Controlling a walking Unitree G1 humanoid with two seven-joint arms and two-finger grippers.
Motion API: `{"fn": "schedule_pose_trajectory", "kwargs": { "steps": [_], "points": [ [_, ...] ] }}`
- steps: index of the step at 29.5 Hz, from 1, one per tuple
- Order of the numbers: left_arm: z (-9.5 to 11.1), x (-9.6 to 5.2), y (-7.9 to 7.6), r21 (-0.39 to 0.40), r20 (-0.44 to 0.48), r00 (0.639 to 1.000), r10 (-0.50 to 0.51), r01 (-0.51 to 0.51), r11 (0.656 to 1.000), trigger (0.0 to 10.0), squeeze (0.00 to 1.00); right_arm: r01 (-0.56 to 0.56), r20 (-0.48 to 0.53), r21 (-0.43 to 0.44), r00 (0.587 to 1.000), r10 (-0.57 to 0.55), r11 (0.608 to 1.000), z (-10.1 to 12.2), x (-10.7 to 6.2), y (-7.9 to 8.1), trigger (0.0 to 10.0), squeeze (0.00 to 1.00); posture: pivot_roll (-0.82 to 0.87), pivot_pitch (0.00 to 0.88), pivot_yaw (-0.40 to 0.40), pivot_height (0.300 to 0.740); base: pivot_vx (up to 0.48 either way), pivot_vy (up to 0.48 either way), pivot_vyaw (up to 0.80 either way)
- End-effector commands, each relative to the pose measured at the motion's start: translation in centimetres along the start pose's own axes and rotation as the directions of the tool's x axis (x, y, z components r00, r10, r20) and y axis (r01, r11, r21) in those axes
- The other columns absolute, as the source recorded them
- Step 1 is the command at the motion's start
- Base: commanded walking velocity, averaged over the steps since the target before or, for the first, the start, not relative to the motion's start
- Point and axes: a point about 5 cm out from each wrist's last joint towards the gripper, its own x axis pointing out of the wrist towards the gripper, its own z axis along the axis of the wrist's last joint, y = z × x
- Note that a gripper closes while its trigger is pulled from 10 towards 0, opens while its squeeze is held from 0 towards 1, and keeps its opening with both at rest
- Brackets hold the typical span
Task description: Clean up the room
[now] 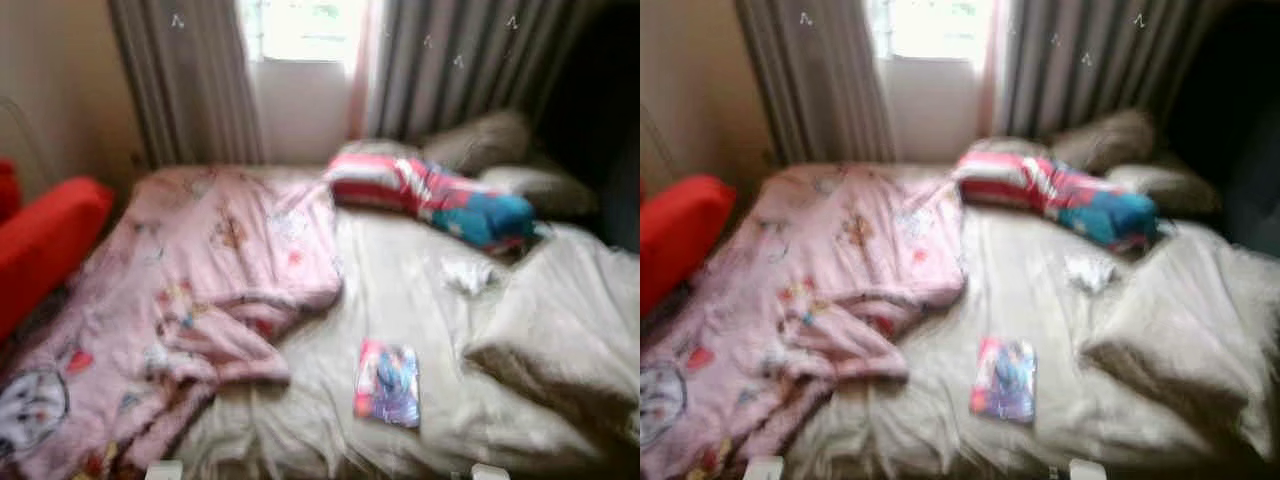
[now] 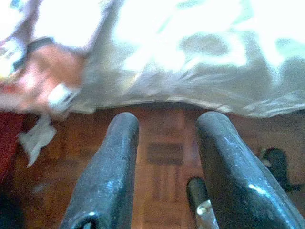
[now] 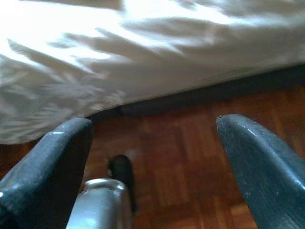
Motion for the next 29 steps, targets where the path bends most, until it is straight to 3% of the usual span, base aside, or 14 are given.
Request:
{"fn": "schedule_pose_trajectory", "kwargs": {
  "steps": [1, 29],
  "points": [
    [-0.8, -0.18, -0.01, 0.006, -0.03, 1.0, 0.0, 0.001, 1.0, 10.0, 0.0, 0.003, 0.003, -0.001, 1.0, -0.003, 1.0, 0.03, 0.0, -0.06, 10.0, 0.0, 0.03, 0.016, -0.006, 0.74, 0.0, -0.319, 0.0],
    [-1.06, -0.23, 0.08, 0.001, -0.043, 0.999, 0.004, -0.004, 1.0, 10.0, 0.0, -0.006, 0.037, 0.008, 0.999, 0.006, 1.0, 0.7, 0.09, 0.1, 10.0, 0.0, 0.03, 0.013, -0.004, 0.74, 0.0, -0.319, 0.0]
  ]
}}
